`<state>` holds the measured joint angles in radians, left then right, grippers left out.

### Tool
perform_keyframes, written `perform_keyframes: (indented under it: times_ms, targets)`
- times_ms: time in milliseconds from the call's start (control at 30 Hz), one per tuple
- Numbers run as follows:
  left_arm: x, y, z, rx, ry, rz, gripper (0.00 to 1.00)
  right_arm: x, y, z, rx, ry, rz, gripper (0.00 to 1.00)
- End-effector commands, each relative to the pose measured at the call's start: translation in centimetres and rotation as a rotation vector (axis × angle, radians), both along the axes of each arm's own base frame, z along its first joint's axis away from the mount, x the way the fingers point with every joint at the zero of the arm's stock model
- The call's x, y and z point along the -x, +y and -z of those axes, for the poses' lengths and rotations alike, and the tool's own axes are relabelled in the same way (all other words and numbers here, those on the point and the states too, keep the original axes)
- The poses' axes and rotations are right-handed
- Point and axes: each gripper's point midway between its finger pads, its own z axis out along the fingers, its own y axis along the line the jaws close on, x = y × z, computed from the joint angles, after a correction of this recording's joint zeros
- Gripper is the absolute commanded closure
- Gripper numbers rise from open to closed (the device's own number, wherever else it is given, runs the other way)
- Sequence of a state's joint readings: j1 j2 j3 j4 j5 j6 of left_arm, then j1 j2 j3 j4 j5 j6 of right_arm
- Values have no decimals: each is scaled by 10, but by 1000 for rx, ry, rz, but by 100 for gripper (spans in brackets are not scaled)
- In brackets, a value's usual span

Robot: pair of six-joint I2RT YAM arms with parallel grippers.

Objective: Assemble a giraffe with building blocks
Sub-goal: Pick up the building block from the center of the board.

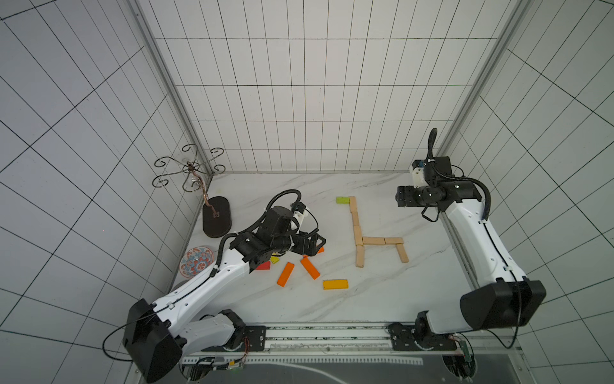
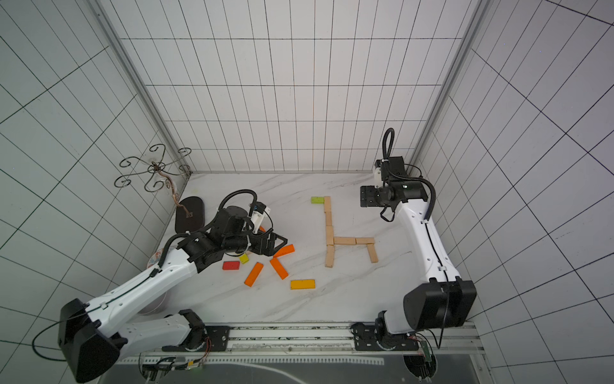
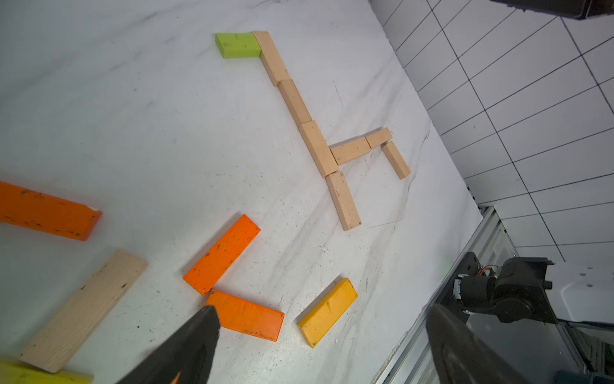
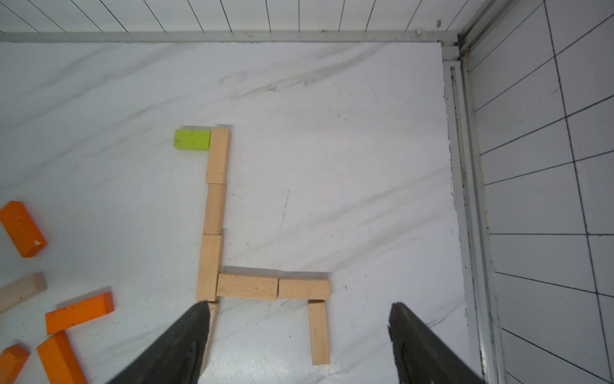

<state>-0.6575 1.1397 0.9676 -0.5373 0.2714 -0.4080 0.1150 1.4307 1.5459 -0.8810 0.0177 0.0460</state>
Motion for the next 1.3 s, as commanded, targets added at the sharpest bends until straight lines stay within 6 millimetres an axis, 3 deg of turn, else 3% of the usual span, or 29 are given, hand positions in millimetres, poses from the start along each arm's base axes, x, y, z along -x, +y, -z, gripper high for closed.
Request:
perform_keyframes:
  times_ms: [0, 167, 300, 433, 600, 800, 933, 1100, 1267]
  targets:
    - [-11, 20, -26, -14, -63, -123, 3, 6, 41, -49, -135, -178, -25, 14]
    - [-20, 42, -32, -80, -78, -232, 3, 28, 76, -30, -320, -192, -19, 20]
    - [-25, 57, -21, -102, -50, -304, 3, 55, 108, 12, -432, -68, -76, 25]
    - [-33, 74, -4, -127, -16, -398, 3, 85, 124, 50, -471, -32, -116, 25]
    - [-50, 89, 22, -144, 59, -514, 3, 107, 128, 82, -484, 15, -145, 26]
    - [-63, 87, 58, -188, 150, -550, 6, 122, 127, 112, -468, 74, -166, 26]
    - [-59, 81, 89, -248, 234, -509, 12, 130, 129, 123, -473, 95, -174, 26]
    - [-43, 67, 109, -305, 252, -432, 13, 137, 127, 137, -462, 124, -171, 27]
    - [-27, 76, 126, -350, 291, -456, 13, 141, 125, 146, -459, 138, -160, 27]
